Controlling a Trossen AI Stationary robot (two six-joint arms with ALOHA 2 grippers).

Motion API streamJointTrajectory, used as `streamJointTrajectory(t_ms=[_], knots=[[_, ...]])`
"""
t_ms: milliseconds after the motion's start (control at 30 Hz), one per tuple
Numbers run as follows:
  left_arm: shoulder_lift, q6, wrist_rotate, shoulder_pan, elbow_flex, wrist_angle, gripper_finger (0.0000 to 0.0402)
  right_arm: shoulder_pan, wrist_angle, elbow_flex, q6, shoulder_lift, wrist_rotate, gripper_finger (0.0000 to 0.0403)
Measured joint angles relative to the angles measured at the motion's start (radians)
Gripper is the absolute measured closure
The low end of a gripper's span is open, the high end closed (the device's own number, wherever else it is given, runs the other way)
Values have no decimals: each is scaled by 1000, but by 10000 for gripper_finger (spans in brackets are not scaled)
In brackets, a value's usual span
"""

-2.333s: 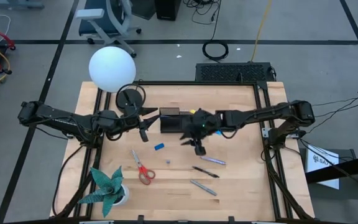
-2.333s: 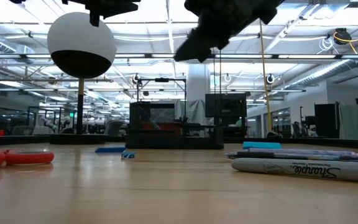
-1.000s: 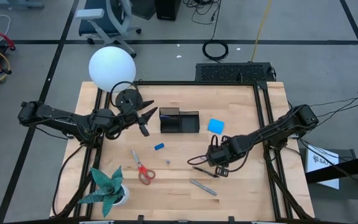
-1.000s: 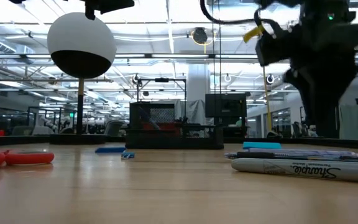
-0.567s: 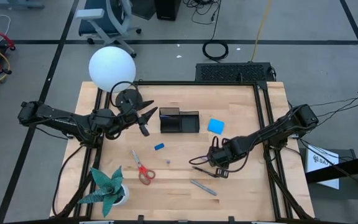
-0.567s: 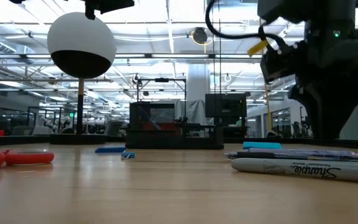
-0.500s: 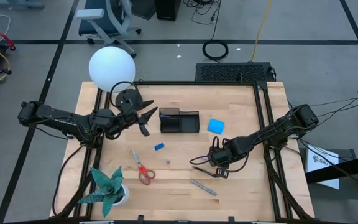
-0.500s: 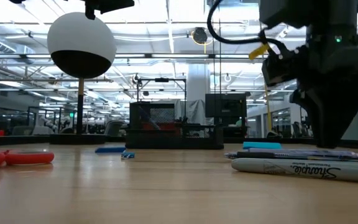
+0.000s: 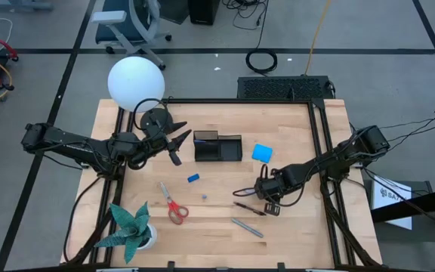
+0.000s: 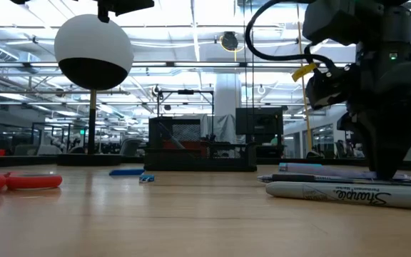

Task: Pick and place office supplies into organizer
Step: Put the purple pen into the black desk organizer

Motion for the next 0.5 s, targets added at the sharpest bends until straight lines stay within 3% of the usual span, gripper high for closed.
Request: streamJointTrajectory(t_ms=[500], knots=[[0, -5, 0, 0, 0, 0, 254, -22, -7, 35, -60, -57, -34, 386]])
